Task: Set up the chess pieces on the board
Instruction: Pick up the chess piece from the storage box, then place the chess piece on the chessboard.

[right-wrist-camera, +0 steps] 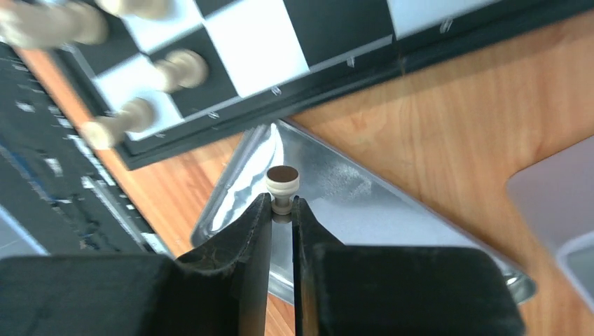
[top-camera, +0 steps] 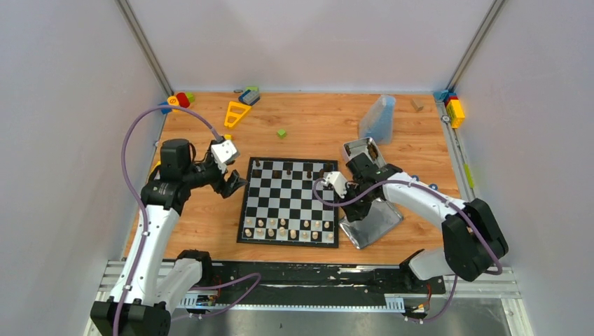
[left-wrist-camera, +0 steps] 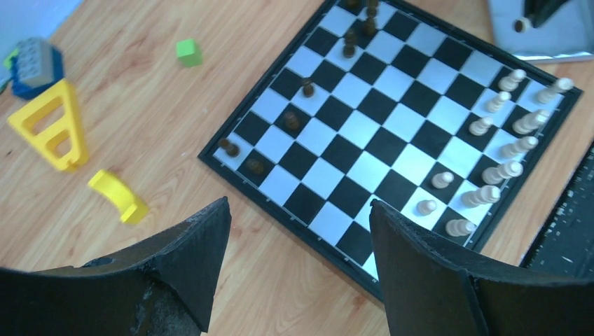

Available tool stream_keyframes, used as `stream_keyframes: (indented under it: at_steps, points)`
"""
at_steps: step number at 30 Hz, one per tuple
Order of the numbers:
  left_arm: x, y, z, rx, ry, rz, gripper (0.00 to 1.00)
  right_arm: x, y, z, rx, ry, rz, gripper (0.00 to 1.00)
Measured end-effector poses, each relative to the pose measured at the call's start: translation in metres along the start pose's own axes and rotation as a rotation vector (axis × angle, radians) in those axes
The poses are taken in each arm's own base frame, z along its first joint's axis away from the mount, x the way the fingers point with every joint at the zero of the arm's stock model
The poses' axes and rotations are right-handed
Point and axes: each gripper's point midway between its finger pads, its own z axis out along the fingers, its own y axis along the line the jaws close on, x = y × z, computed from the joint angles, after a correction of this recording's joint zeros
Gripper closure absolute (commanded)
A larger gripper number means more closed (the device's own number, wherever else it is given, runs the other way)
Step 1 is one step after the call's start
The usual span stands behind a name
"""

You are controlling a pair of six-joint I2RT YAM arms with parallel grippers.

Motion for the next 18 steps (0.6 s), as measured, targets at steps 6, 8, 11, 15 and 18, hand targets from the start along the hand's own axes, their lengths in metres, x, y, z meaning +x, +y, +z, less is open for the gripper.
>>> stream_keyframes:
  at_steps: [6, 8, 11, 15, 18]
  points:
    - [-0.013, -0.036, 0.011, 0.189, -0.088, 0.08, 0.24, -0.07, 0.017, -0.05, -0.105, -0.199, -0.078, 1.0]
    - [-0.021, -0.053, 0.018, 0.272, -0.123, 0.122, 0.24, -0.096, 0.025, -0.068, -0.152, -0.271, -0.111, 1.0]
    - [-0.028, -0.075, 0.032, 0.392, -0.146, 0.164, 0.23, -0.123, 0.035, -0.084, -0.227, -0.34, -0.145, 1.0]
    - [-0.039, -0.103, 0.054, 0.531, -0.162, 0.24, 0.23, -0.139, 0.045, -0.086, -0.34, -0.361, -0.149, 1.0]
    - [-0.048, -0.12, 0.066, 0.601, -0.185, 0.312, 0.24, -0.145, 0.051, -0.083, -0.416, -0.357, -0.14, 1.0]
